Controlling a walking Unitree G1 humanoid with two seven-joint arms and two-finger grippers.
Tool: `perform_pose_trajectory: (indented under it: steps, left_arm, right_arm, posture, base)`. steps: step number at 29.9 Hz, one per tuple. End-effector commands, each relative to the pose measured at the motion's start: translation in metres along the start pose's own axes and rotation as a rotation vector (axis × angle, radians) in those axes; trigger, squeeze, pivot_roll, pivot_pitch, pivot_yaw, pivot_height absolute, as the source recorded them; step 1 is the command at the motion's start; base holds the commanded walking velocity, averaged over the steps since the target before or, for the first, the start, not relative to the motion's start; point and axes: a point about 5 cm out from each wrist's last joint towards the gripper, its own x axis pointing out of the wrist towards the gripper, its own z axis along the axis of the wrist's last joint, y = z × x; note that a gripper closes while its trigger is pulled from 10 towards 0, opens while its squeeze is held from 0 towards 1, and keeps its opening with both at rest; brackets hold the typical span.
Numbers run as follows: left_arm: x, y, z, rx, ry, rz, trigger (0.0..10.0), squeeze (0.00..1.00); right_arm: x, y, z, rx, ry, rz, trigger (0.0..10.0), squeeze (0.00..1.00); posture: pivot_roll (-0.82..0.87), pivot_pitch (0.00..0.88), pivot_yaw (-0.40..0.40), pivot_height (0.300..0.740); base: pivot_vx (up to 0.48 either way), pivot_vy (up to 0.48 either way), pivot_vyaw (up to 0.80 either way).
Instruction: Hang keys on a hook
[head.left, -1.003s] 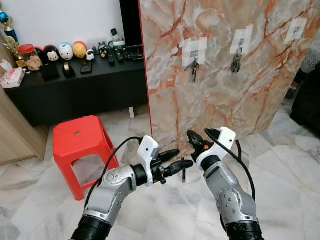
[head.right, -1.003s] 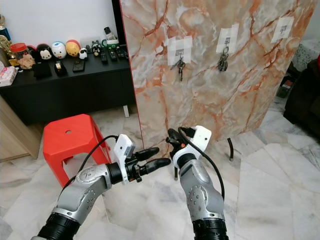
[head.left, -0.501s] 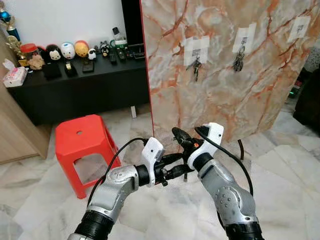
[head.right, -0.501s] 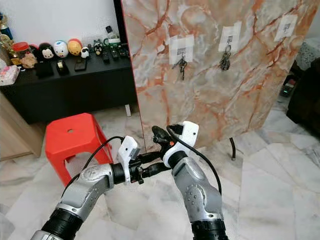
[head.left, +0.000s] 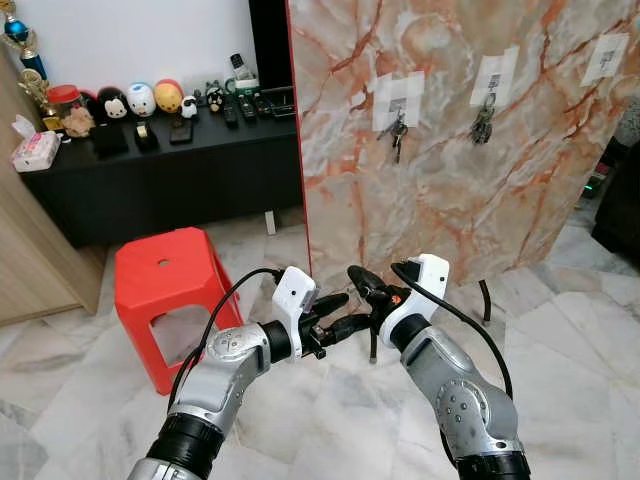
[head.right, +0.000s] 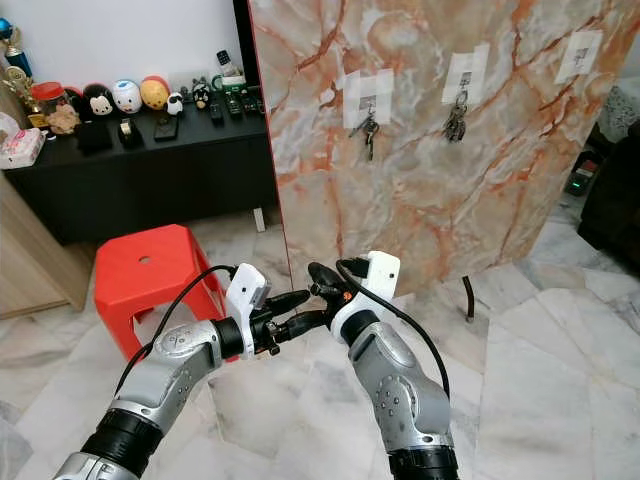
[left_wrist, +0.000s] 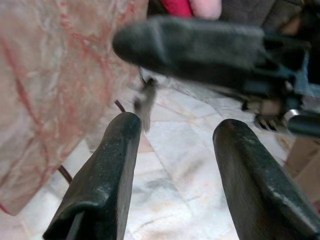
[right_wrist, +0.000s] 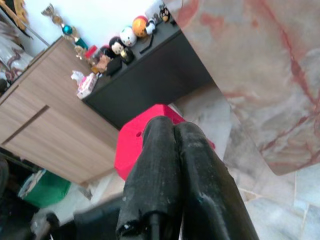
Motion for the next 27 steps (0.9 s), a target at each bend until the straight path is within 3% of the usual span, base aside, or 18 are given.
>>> perform_pose_trajectory:
  steps: [1, 27]
  left_arm:
    - [0.0005, 0.0053, 0.0060, 0.017, -0.017, 0.019, 10.0, 0.00]
    - [0.0074, -0.0016, 0.0011, 0.034, -0.006, -0.003, 10.0, 0.00]
  right_arm:
    - [-0.0006, 0.0112, -0.0098, 0.017, 0.023, 0.025, 10.0, 0.00]
    - [-0.0002, 0.0178, -0.0171, 0.021, 0.068, 0.061, 10.0, 0.00]
  posture:
    - [0.02, 0.000, 0.019, 0.715]
    - [0.02, 0.000, 0.019, 0.715]
  base:
    - [0.000, 0.000, 0.00]
    - [0.000, 0.000, 0.00]
